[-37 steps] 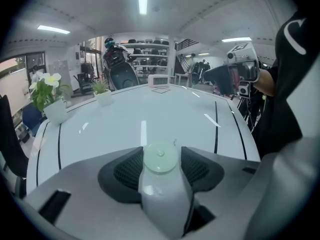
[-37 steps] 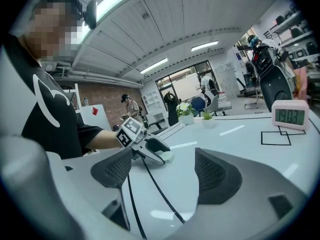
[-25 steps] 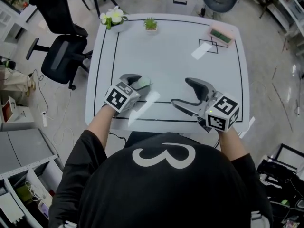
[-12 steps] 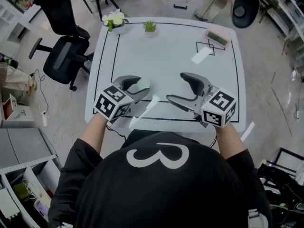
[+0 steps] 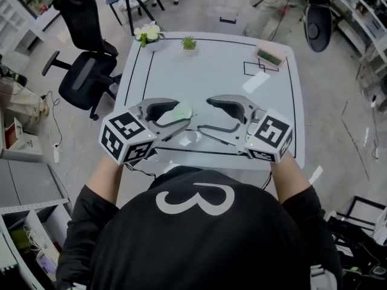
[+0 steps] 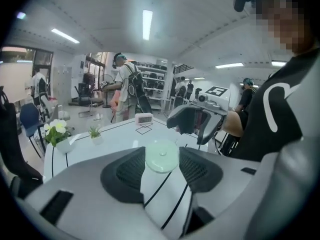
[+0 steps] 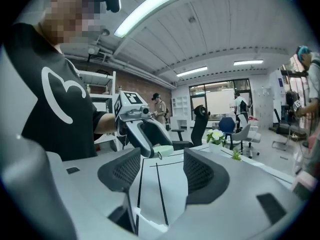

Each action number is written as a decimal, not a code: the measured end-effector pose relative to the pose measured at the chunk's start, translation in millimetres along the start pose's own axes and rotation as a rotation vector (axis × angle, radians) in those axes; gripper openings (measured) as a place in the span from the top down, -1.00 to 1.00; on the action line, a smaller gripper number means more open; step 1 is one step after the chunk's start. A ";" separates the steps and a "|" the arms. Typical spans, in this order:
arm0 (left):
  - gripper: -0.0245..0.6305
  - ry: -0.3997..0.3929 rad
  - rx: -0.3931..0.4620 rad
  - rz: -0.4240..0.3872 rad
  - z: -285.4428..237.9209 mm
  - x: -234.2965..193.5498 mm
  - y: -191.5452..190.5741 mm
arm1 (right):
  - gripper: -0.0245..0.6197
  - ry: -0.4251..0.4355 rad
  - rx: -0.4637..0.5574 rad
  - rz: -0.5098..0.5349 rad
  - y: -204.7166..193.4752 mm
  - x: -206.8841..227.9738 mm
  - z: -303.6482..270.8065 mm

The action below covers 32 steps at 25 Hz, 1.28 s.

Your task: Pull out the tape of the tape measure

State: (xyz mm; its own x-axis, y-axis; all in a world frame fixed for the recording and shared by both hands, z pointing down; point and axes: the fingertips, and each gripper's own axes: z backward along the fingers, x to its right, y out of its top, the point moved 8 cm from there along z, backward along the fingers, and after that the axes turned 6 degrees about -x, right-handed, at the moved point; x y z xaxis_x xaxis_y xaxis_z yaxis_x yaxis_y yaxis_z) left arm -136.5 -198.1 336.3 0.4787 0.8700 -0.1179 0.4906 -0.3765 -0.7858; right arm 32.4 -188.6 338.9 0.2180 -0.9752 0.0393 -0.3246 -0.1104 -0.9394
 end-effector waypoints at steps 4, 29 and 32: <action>0.27 0.008 0.000 -0.050 5.5 13.0 11.3 | 0.25 -0.020 -0.052 0.111 9.2 -12.2 1.8; 0.27 0.047 -0.011 -0.100 9.5 29.4 23.8 | 0.88 -0.029 -0.068 0.219 14.3 -21.3 2.4; 0.27 0.050 -0.016 -0.095 5.2 27.6 21.6 | 0.88 -0.024 -0.074 0.218 10.8 -19.2 2.4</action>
State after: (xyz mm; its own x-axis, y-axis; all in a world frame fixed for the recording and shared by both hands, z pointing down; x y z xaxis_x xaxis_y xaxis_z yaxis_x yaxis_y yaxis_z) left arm -116.4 -180.6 312.9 0.4653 0.8850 -0.0124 0.5472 -0.2986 -0.7819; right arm 26.9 -170.6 327.2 0.1567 -0.9729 -0.1702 -0.4330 0.0872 -0.8972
